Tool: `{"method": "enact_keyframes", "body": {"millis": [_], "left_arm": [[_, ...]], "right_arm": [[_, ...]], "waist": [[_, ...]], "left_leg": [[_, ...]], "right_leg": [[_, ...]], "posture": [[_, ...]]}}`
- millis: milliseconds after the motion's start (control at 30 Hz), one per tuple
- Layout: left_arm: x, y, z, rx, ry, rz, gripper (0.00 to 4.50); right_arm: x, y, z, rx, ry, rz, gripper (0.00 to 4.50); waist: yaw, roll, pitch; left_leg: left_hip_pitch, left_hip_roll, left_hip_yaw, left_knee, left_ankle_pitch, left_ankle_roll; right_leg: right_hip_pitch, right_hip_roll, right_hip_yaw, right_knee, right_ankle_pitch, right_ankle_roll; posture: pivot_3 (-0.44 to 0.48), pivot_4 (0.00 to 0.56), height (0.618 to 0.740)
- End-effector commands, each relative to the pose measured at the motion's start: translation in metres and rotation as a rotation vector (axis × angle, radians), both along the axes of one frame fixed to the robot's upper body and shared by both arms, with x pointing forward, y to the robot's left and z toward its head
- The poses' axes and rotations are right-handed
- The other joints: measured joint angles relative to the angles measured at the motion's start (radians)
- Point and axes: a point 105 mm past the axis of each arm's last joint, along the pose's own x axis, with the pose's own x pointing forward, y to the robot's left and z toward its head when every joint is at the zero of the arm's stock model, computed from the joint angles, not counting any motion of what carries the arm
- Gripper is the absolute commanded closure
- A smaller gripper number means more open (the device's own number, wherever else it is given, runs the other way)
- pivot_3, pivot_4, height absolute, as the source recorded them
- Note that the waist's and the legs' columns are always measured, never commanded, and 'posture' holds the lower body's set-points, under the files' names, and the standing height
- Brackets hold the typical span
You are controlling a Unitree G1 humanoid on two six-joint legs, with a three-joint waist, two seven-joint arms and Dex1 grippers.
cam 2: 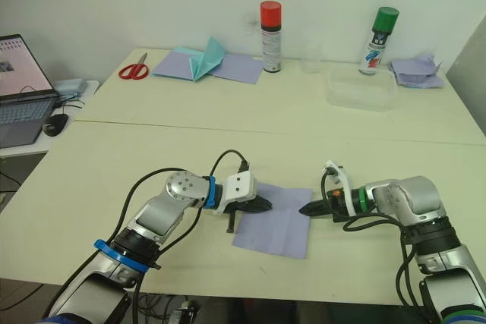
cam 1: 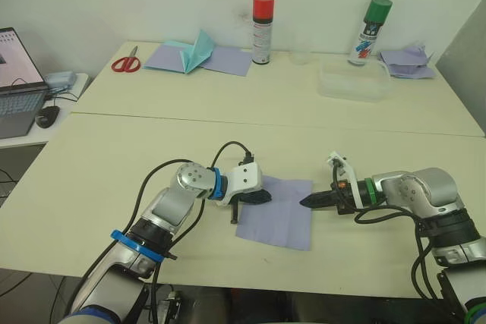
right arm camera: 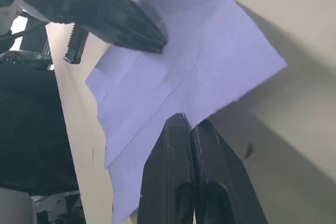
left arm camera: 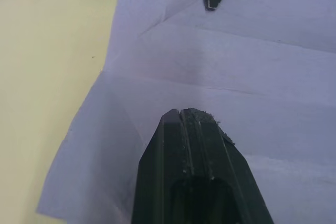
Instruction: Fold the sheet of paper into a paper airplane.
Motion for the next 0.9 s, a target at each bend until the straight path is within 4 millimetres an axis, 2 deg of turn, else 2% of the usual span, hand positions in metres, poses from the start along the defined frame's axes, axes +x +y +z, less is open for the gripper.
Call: {"method": "enact_keyframes", "body": {"millis": [33,300,600,767,867,900], "left_arm": [[-0.004,0.002,-0.011,0.055,0.035,-0.014,4.5],[-0.007,0.004,-0.014,0.066,0.055,-0.017,4.5],[-0.005,0.004,-0.015,0.073,0.058,-0.012,4.5],[-0.005,0.005,-0.016,0.075,0.063,-0.008,4.5],[-0.005,0.004,-0.018,0.075,0.066,-0.005,4.5],[-0.006,0.004,-0.019,0.075,0.067,-0.004,4.5]], "right_arm": [[0.002,0.001,0.006,0.014,-0.037,-0.011,4.48],[0.014,-0.007,0.003,-0.014,-0.066,-0.073,4.48],[0.012,-0.011,0.001,-0.032,-0.049,-0.062,4.48],[0.021,-0.014,0.005,-0.026,-0.088,-0.1,4.48],[0.025,-0.025,0.006,-0.056,-0.097,-0.13,3.91],[0.026,-0.03,0.008,-0.063,-0.103,-0.141,3.59]], "waist": [[-0.001,0.0,0.0],[-0.004,0.0,0.0],[-0.004,0.0,0.0],[-0.004,0.0,0.0],[-0.004,0.0,0.0],[-0.004,0.0,0.0]], "left_leg": [[0.0,0.0,0.0,0.001,0.0,0.0],[0.0,0.0,-0.001,0.002,0.0,0.0],[0.0,0.0,-0.001,0.002,0.0,0.0],[0.0,0.0,-0.001,0.002,0.0,0.0],[0.0,0.0,-0.001,0.003,0.0,0.0],[0.0,0.0,-0.001,0.003,0.0,0.0]], "right_leg": [[0.0,0.0,0.0,0.001,0.0,0.0],[0.0,0.001,0.0,0.002,0.0,0.0],[0.0,0.0,0.0,0.002,0.0,0.0],[0.0,0.0,0.0,0.002,0.0,0.0],[0.0,0.0,0.0,0.002,0.0,0.0],[0.0,0.0,0.0,0.002,0.0,0.0]], "posture": [[0.0,0.15,0.74],[0.0,0.15,0.74],[0.0,0.15,0.74],[0.0,0.15,0.74],[0.0,0.15,0.74],[0.0,0.15,0.74]]}}
